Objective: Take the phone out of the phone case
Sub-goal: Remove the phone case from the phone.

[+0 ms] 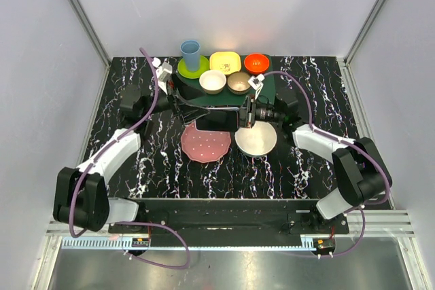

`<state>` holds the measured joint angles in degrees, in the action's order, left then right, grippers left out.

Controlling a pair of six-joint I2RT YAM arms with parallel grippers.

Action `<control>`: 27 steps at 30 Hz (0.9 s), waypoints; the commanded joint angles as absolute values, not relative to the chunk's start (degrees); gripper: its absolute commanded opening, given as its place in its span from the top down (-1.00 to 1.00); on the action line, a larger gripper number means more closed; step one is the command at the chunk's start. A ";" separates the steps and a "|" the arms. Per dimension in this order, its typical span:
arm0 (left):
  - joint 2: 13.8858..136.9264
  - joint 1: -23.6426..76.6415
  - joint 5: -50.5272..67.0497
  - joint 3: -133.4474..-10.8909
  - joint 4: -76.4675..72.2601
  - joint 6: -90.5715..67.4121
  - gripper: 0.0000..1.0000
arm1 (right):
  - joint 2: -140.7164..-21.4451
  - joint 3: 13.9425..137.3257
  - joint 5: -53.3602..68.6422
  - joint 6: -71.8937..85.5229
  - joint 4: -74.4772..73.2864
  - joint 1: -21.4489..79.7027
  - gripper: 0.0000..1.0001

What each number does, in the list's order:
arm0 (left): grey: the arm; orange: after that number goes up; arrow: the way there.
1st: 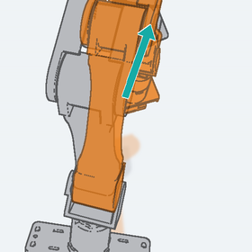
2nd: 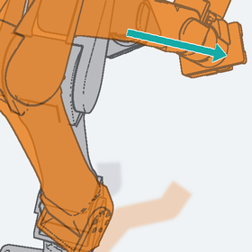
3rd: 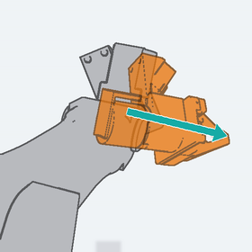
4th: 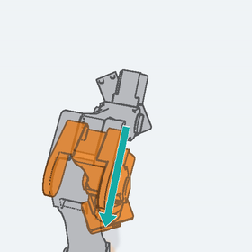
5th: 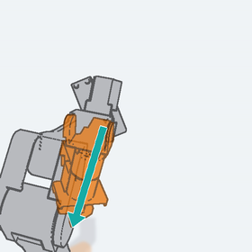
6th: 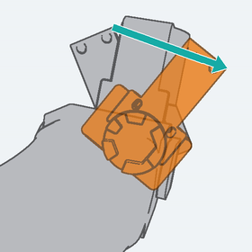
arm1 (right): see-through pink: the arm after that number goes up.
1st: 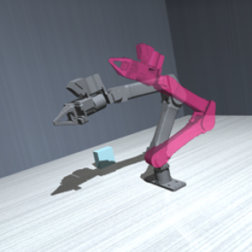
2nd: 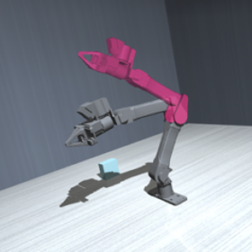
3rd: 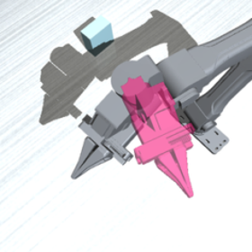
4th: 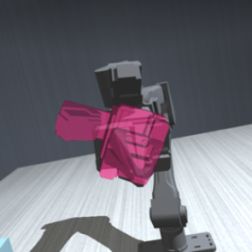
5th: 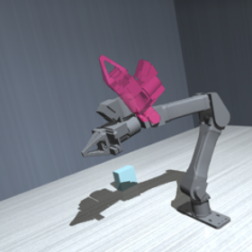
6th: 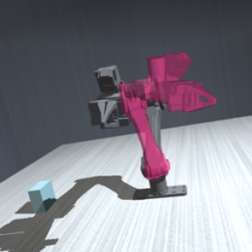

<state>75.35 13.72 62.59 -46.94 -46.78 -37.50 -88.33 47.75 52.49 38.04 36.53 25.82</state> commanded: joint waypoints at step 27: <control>72.07 35.42 33.05 -63.02 16.87 37.88 -0.98 | -91.76 54.32 54.23 36.65 31.91 25.66 1.00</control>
